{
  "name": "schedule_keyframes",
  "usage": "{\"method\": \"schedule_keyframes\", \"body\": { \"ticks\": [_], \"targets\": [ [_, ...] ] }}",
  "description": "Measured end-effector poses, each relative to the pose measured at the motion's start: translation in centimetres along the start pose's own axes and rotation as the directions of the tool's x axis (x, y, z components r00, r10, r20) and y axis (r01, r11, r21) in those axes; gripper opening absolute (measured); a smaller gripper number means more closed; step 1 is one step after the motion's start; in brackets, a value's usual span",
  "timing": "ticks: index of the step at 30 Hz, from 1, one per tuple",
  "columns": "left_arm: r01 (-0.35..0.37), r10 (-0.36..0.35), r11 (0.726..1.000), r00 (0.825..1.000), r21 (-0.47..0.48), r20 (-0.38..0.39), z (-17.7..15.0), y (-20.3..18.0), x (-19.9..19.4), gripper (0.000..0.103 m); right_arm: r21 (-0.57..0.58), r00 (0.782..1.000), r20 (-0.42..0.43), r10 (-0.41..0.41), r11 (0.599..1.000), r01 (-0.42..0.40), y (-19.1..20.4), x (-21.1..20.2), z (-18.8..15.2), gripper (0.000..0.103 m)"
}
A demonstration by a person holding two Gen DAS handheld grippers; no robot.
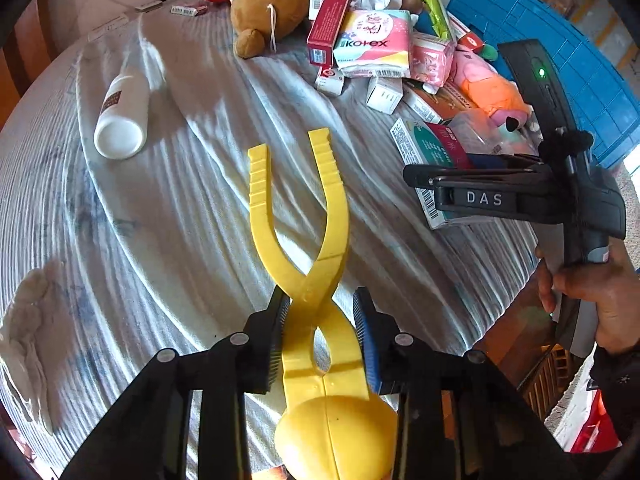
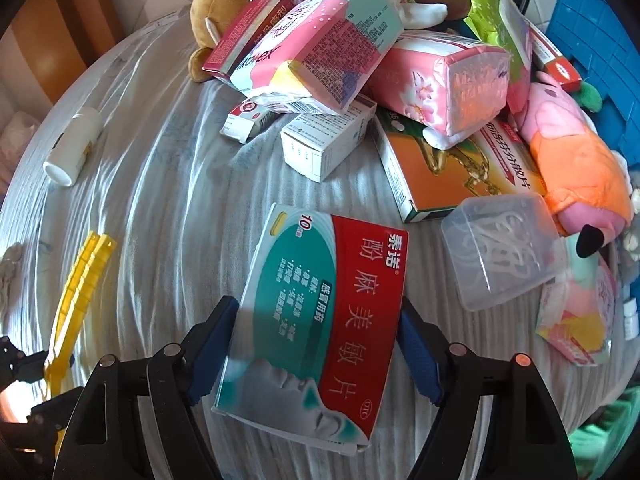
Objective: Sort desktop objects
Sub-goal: 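Grasp the yellow snowball clamp with the left tool while the right tool grasps the red-teal medicine box, then carry the yellow clamp and medicine box into the blue bin and open both tools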
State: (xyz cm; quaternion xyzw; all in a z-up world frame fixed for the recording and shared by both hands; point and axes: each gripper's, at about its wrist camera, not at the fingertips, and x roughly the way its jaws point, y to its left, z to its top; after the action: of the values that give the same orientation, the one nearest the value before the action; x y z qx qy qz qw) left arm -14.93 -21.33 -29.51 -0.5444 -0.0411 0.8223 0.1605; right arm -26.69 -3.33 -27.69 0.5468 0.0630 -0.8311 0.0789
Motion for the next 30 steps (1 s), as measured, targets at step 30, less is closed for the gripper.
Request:
{"method": "schedule_keyframes", "body": {
  "ticks": [30],
  "targets": [
    [0.077, -0.435, 0.766, 0.792, 0.638, 0.428, 22.1, -31.5, -12.8, 0.032, 0.426, 0.662, 0.599, -0.451, 0.879, 0.214, -19.0, -33.5, -0.7, 0.077]
  ]
}}
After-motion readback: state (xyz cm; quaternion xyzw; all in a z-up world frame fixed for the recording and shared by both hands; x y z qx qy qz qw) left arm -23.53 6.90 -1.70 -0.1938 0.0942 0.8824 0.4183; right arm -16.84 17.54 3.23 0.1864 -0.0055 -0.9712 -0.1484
